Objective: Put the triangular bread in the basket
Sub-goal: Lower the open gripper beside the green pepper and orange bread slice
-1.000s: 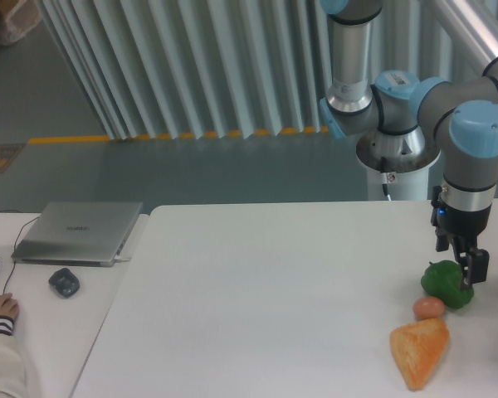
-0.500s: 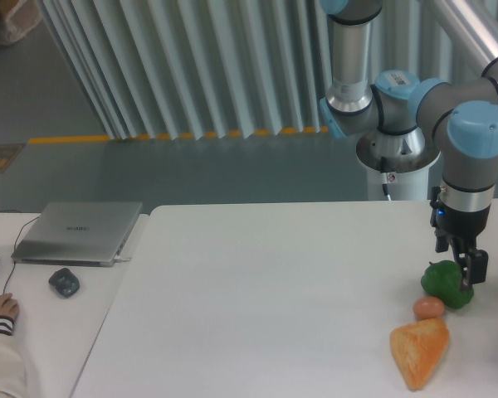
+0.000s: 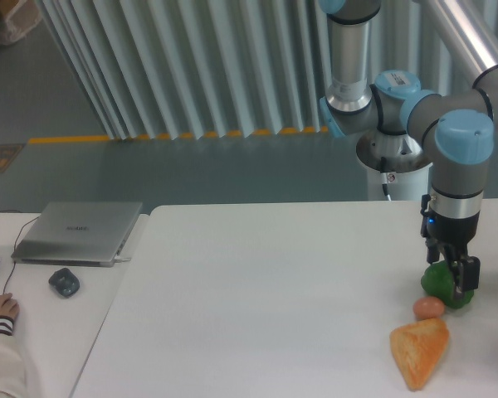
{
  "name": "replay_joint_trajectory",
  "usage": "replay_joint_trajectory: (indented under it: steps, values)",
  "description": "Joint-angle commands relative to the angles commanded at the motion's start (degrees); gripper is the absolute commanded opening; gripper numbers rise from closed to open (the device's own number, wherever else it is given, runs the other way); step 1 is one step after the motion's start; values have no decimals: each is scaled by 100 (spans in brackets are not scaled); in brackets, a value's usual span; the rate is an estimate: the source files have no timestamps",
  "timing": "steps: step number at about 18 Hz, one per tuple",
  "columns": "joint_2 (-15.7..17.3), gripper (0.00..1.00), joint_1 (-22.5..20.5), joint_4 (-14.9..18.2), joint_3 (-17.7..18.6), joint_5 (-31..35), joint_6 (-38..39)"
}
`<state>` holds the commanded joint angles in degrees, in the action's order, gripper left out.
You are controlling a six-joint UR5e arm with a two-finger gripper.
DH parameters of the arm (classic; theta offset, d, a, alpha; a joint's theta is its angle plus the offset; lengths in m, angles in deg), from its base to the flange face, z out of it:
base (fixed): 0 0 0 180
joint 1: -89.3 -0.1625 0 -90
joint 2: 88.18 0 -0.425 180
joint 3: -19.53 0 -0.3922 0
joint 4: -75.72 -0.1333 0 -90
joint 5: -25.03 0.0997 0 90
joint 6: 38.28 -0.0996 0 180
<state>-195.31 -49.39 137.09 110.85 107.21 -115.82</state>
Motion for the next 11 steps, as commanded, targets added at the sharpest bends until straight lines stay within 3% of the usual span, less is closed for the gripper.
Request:
replay_joint_trajectory:
  steps: [1, 3, 8, 11]
  values:
    - [-44, 100, 35, -220, 26, 9, 254]
    - [-97, 100, 88, -309, -34, 35, 1034]
    - [-149, 100, 97, -336, -105, 70, 1872]
    - [-255, 100, 115, -345, -123, 447, 2514]
